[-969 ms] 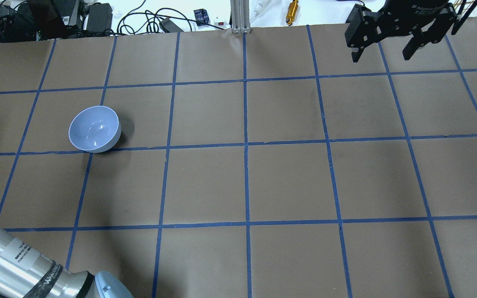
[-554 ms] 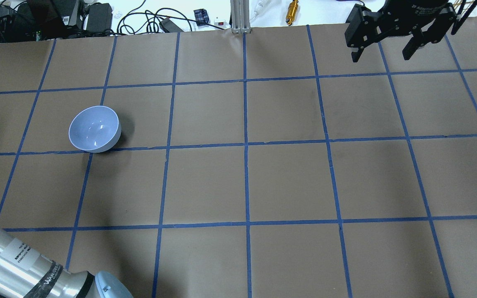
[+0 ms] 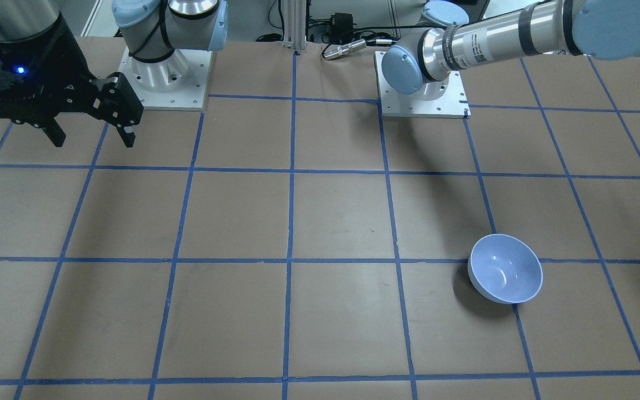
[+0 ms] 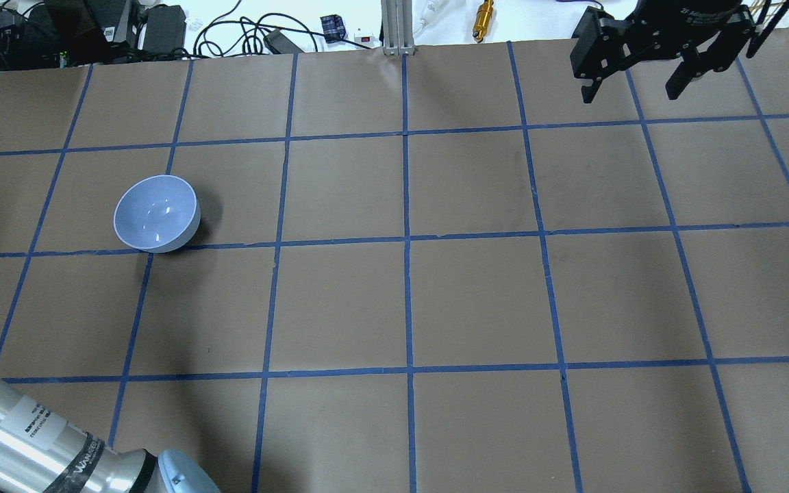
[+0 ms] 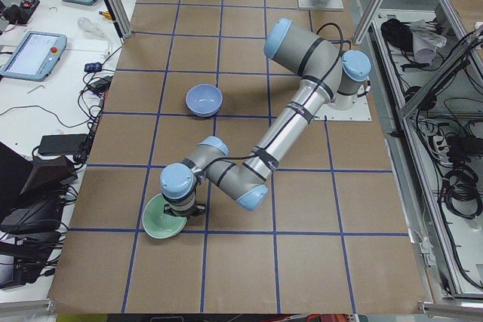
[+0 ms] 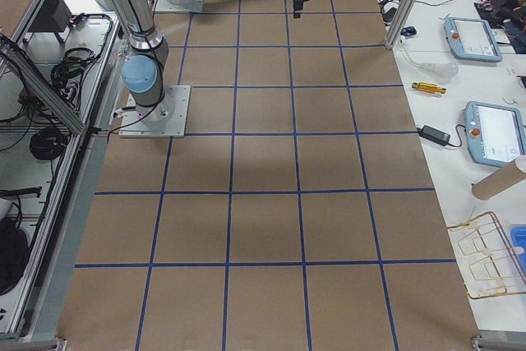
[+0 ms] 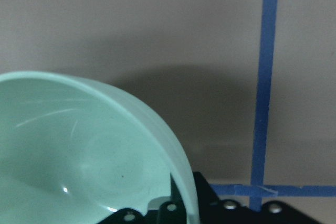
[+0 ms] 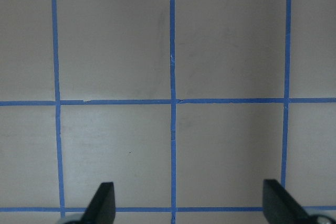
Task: Stack green bowl on blue bowl
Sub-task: 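Lift the green bowl with the left gripper and carry it over the blue bowl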
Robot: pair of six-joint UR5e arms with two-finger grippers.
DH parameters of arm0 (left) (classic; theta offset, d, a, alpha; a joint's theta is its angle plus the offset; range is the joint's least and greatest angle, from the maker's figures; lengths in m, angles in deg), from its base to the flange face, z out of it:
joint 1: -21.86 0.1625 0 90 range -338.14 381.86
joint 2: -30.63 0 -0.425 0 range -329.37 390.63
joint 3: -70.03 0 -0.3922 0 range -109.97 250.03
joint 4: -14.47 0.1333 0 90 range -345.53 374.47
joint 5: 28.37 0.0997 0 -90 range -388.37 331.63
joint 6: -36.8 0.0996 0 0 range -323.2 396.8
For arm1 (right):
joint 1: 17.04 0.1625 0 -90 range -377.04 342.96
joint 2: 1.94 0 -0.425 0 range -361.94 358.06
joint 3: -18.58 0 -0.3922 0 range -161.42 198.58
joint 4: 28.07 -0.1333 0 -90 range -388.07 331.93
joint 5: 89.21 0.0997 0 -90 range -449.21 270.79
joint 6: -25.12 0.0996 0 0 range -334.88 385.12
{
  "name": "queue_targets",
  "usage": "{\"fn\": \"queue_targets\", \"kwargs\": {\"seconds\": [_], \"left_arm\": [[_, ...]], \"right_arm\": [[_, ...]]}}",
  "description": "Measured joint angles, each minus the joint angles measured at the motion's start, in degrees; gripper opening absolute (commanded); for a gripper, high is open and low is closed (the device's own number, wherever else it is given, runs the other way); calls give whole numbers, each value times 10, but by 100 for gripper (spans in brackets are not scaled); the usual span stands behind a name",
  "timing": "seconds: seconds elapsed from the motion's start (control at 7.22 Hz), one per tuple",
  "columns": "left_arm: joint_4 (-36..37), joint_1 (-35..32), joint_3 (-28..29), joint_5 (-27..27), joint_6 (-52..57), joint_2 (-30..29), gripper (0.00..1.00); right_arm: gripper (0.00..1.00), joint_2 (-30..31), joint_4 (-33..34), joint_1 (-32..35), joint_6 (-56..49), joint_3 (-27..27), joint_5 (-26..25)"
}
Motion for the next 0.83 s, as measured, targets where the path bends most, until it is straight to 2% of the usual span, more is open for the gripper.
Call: {"fn": "queue_targets", "kwargs": {"seconds": [0.28,0.83], "left_arm": [[-9,-26,-63,3,-55,69,0],[-12,-107,-255,5,-275,229,0]], "right_arm": [[100,1,0,0,0,0,0],[100,0,0,0,0,0,0]]}}
